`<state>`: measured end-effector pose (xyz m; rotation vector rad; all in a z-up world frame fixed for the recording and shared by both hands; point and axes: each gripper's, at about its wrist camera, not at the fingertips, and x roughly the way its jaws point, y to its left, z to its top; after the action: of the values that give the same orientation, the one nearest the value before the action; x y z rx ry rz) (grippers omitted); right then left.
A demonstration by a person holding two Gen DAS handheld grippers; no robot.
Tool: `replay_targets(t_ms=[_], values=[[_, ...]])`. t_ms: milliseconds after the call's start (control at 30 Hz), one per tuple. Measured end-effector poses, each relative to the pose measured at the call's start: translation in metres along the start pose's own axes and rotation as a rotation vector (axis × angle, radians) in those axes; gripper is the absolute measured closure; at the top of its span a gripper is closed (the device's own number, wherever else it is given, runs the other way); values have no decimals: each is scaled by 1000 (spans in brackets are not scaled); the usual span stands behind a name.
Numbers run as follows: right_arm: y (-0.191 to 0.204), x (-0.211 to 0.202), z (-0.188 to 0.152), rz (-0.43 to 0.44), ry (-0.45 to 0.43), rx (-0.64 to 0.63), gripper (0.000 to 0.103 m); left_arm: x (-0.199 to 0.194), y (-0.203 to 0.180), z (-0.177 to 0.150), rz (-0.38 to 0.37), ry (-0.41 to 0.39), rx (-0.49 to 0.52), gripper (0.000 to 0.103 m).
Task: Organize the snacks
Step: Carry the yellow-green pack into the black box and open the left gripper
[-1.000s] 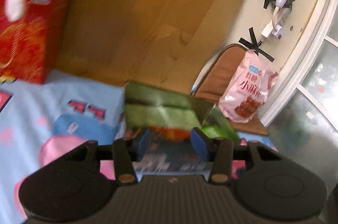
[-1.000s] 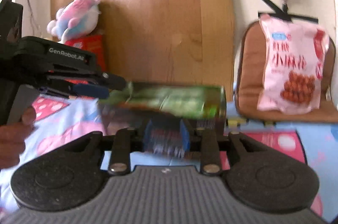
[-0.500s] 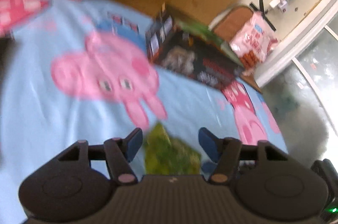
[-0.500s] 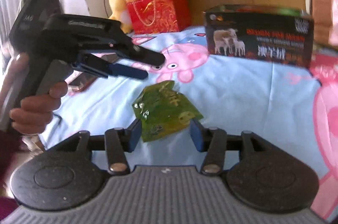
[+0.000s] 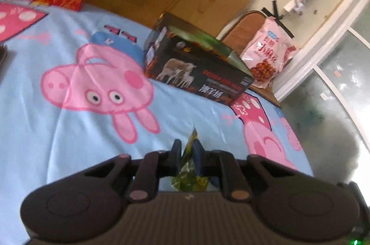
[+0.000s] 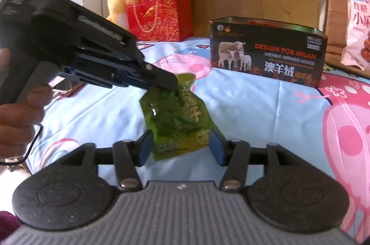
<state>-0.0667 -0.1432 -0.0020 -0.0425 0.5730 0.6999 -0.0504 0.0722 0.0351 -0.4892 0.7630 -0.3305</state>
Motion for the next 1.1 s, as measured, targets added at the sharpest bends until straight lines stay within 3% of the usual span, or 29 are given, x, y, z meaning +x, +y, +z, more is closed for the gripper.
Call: replay_targets(t_ms=[133, 233, 300, 333, 367, 433, 667, 800, 867, 900, 967, 1100], values=[[-2, 1, 1, -7, 12, 22, 16, -5, -10, 1, -46, -9, 37, 95], [5, 7, 3, -24, 32, -23, 12, -4, -15, 5, -71, -4, 41, 95], [9, 10, 4, -40, 23, -53, 33, -2, -18, 9, -86, 3, 40, 95], [9, 10, 5, -52, 11, -66, 60, -1, -20, 12, -84, -3, 45, 95], [7, 10, 7, -49, 6, -64, 74, -1, -23, 16, -81, -9, 55, 95], [3, 6, 10, -68, -33, -43, 78, -1, -28, 26, -101, -26, 66, 95], [-17, -11, 56, -295, -234, -164, 81, 12, -56, 87, -160, -145, 130, 92], [-38, 14, 99, -453, -279, -311, 79, 53, -60, 127, -65, -209, 142, 81], [-52, 38, 110, -535, -254, -335, 56, 79, -57, 136, 73, -217, 149, 79], [-59, 46, 111, -557, -224, -328, 56, 87, -56, 136, 120, -214, 156, 80], [-65, 43, 104, -548, -194, -253, 56, 91, -48, 128, 132, -204, 140, 81], [-55, 8, 67, -478, -233, -162, 56, 81, -43, 101, 173, -197, 140, 81]])
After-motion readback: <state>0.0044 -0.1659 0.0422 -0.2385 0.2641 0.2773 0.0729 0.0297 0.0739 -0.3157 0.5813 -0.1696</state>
